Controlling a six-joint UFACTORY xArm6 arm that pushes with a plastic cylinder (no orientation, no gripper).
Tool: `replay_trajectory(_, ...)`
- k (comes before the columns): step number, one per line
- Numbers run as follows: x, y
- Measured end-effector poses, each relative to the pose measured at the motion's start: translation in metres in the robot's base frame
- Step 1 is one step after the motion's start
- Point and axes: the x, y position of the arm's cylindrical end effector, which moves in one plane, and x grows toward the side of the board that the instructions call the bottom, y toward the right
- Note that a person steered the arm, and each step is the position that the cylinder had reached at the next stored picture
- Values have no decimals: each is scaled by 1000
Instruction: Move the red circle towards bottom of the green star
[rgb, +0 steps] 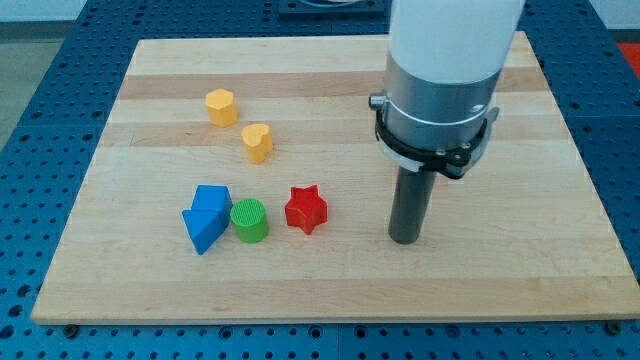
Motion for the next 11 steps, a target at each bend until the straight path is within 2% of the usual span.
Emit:
replay_trajectory(3,-1,49)
replay_trajectory(7,-75,40)
replay_trajectory(10,-68,50)
replay_trajectory(11,-66,81)
